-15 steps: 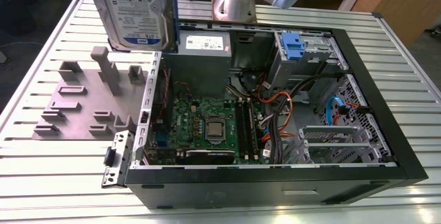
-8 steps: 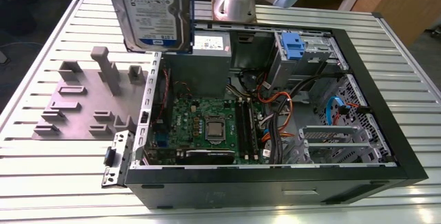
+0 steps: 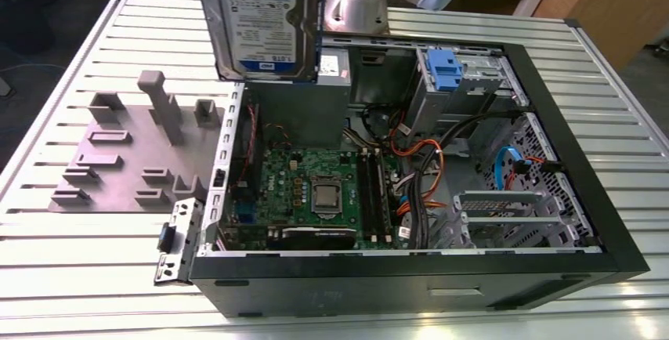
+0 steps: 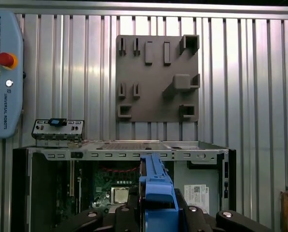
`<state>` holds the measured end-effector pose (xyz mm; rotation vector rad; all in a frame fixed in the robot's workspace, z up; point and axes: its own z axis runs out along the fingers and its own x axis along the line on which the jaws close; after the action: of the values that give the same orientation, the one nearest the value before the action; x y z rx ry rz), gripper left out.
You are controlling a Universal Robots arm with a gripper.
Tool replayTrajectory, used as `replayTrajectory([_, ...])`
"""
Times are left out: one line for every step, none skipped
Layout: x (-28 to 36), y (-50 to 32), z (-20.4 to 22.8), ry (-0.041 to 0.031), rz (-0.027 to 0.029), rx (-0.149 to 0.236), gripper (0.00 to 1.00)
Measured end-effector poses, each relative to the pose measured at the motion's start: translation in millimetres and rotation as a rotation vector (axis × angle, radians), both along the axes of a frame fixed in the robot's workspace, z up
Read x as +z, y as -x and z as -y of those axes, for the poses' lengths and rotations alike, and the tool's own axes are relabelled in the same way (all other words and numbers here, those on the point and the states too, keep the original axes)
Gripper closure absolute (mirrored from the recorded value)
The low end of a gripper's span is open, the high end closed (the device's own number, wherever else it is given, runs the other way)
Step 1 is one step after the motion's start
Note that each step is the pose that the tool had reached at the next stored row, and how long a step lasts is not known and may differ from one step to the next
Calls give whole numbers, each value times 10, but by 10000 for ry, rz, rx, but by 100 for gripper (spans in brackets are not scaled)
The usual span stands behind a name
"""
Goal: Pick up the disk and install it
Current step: 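Pick up the disk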
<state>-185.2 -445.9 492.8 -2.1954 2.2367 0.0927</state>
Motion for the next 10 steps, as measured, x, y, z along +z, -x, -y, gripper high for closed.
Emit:
replayTrajectory([-1, -30, 1, 0, 0, 1, 64])
replayTrajectory([-3, -56, 1, 0, 1, 1, 64])
replayTrajectory([-4, -78, 1, 0, 0, 1, 64])
replayTrajectory([-6, -100, 1, 0, 1, 1, 64])
replayTrajectory([-7, -118, 1, -1, 1, 1, 64])
replayTrajectory([-8, -137, 1, 0, 0, 0, 64])
replayTrajectory([-9, -152, 1, 0, 1, 0, 64])
replayTrajectory([-10, -162, 2, 0, 1, 1, 64])
replayTrajectory([-10, -168, 2, 0, 0, 1, 64])
replayTrajectory([-10, -168, 2, 0, 0, 1, 64])
